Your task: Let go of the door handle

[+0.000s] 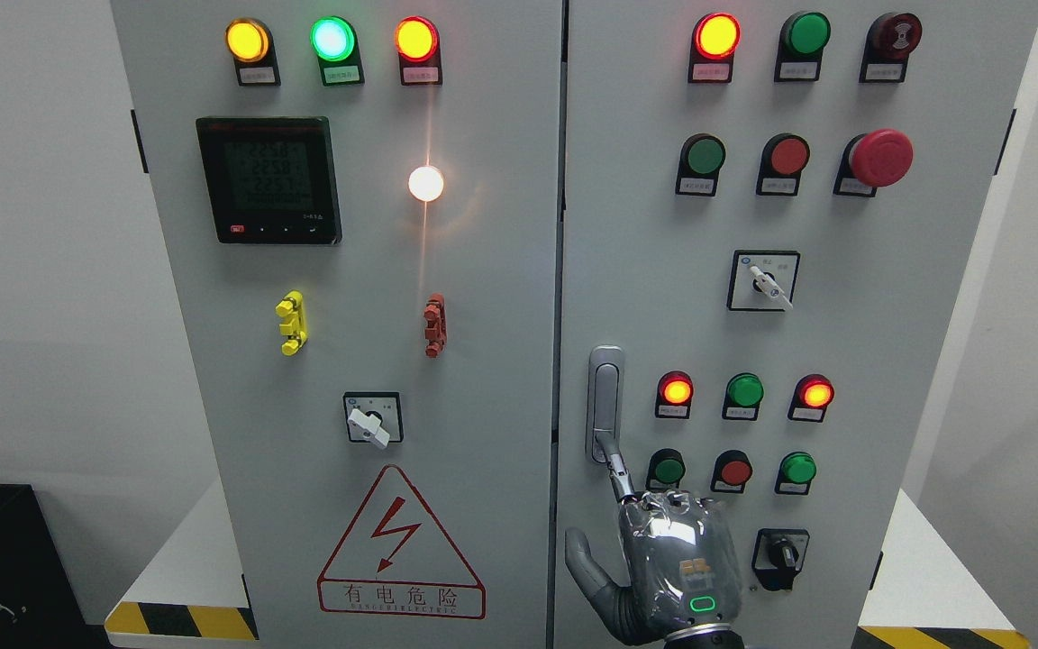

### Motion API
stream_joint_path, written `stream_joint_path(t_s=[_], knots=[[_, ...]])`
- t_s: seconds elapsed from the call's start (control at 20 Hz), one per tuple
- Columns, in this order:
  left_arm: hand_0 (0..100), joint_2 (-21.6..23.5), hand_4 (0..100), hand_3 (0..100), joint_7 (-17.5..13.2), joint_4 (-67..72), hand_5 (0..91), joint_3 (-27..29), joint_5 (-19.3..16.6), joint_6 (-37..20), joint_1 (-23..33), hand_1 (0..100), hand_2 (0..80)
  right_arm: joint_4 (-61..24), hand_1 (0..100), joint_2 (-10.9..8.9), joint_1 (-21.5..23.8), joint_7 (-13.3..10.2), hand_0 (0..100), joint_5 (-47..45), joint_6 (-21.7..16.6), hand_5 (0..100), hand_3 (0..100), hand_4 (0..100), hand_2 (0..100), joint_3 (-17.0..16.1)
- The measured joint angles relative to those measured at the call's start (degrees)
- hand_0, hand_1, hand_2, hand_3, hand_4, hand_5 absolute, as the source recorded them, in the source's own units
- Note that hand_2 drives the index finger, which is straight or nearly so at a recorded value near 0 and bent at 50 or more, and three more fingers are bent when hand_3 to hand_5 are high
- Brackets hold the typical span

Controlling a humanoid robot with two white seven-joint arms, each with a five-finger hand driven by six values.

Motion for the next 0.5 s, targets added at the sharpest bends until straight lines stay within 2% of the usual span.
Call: stream_joint_path(t_s=[0.5], knots=[[12, 0.0, 0, 0, 0.0, 0.0, 0.0, 0.0, 0.0, 0.0, 0.0, 56, 0.0, 0.3, 25, 0.04, 0.1, 0.2, 49, 0.0, 0.1, 100, 99, 97, 5, 0.0]])
